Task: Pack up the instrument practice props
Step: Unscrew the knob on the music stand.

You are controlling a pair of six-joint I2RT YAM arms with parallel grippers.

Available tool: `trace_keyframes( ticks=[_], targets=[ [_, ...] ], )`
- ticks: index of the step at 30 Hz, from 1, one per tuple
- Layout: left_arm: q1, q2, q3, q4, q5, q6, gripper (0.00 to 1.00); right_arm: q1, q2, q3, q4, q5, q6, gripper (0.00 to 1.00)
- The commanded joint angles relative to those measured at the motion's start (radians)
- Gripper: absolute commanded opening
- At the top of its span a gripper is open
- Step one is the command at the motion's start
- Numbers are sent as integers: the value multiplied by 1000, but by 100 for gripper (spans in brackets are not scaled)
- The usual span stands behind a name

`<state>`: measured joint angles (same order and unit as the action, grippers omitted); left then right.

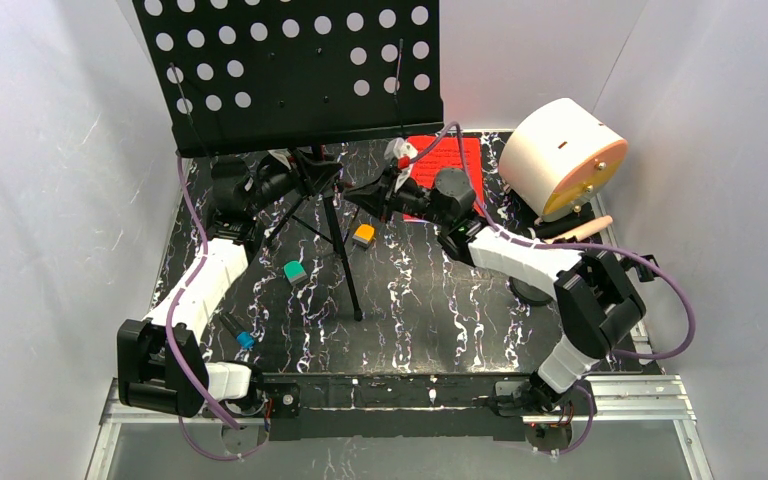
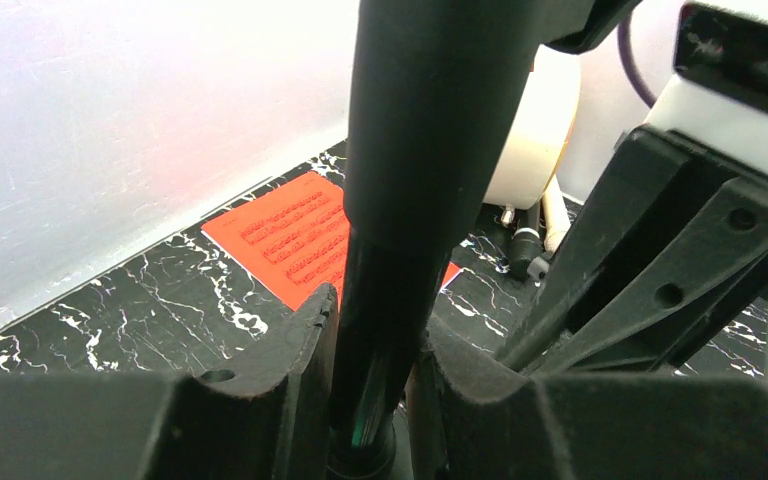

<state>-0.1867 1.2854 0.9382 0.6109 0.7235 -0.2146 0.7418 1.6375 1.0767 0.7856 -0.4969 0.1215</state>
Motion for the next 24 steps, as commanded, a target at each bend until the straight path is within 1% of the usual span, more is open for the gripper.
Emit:
trace_keyframes(
  ticks=[1, 3, 4, 7, 10, 14, 24],
  targets=[
    [-8, 5, 11, -110, 18, -86, 0, -16, -53, 19, 31, 76, 31, 27],
    [-8, 8, 12, -111, 20, -87, 0, -20, -41, 0, 83, 95, 120, 39],
    [-8, 8, 13, -111, 25, -86, 0, -20, -32, -2, 102, 95, 148, 43],
    [-8, 11, 14, -111, 31, -89, 0, -20, -2, -4, 154, 89, 199, 50],
    [-10, 10, 16, -110, 41, -88, 0, -20, 20, 1, 191, 89, 222, 52],
    [-10, 11, 17, -109, 48, -89, 0, -21, 48, 22, 198, 81, 224, 53],
    [-10, 12, 18, -107, 57, -91, 0, -27, 126, 85, 237, 23, 239, 51]
  ],
)
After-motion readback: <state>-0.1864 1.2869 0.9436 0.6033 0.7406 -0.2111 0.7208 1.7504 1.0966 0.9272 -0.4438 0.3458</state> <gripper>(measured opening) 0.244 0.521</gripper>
